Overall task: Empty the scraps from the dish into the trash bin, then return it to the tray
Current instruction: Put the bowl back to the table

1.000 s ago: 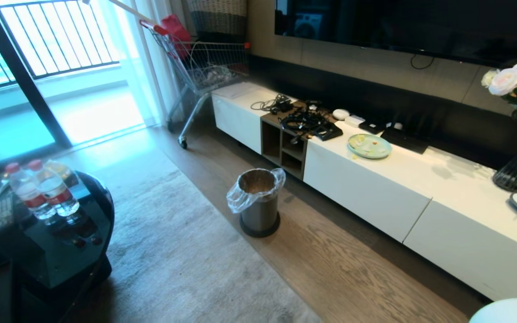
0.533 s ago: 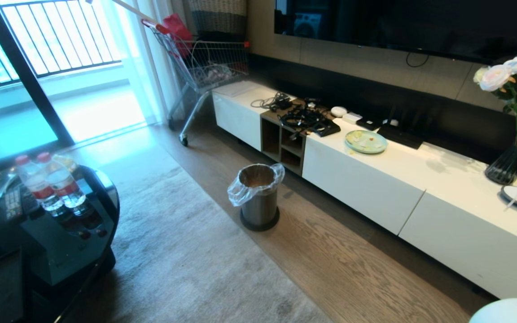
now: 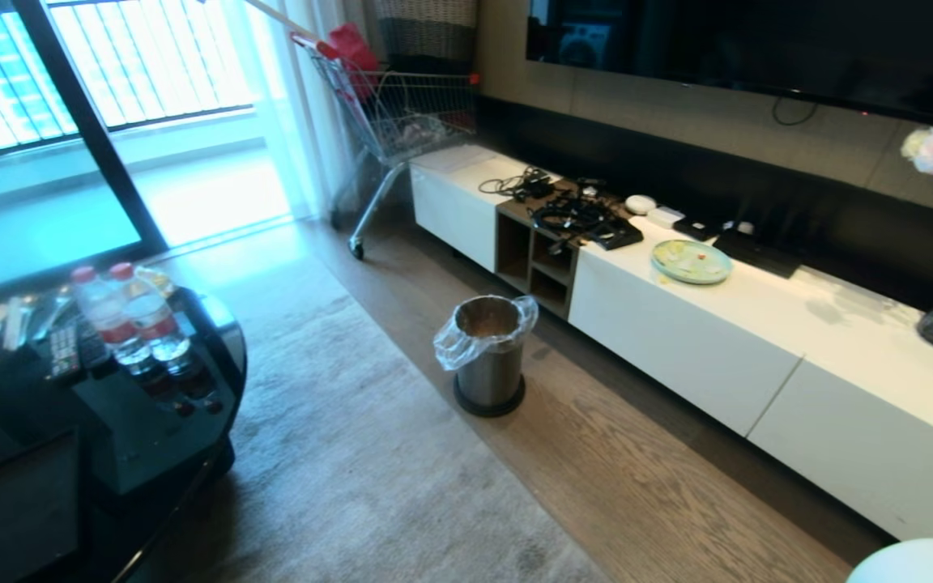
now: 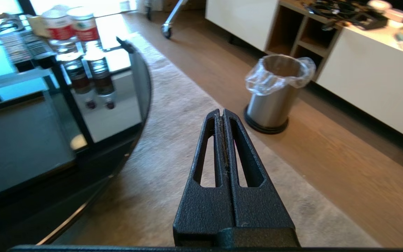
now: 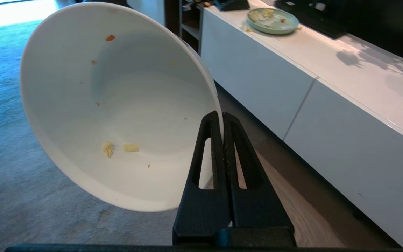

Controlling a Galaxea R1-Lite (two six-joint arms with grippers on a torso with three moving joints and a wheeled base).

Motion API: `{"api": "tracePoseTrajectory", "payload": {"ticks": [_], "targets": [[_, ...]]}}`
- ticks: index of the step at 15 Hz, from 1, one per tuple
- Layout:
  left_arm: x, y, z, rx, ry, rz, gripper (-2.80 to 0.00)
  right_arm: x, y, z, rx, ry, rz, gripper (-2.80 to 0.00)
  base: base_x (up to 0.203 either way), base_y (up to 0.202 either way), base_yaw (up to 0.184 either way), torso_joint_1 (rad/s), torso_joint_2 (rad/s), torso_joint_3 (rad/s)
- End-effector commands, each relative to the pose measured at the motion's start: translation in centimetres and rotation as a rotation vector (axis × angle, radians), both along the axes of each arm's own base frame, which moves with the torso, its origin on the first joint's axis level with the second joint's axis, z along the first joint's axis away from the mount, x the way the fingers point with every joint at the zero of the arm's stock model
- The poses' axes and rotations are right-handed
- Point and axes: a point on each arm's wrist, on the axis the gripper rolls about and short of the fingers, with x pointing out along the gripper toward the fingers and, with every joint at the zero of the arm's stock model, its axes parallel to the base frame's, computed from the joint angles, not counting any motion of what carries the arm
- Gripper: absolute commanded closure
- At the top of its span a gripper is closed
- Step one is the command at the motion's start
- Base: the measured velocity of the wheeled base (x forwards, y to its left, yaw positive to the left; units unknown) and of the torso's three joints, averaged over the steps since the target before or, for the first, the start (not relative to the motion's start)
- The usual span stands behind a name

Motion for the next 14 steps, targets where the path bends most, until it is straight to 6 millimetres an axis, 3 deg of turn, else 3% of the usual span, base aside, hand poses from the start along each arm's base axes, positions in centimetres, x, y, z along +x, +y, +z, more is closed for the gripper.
{"api": "tracePoseTrajectory", "payload": {"ticks": [1, 14], "targets": [[0.0, 0.0, 0.01, -0.001, -0.001, 0.001, 0.0, 0.01, 0.0, 0.0, -0.001, 0.002, 0.0, 0.0, 0.002, -0.007, 0.165, -0.002, 0.0, 0.003], [0.0, 0.0, 0.01, -0.001, -0.001, 0.001, 0.0, 0.01, 0.0, 0.0, -0.001, 0.002, 0.0, 0.0, -0.001, -0.009, 0.167, 0.002, 0.0, 0.003]]}}
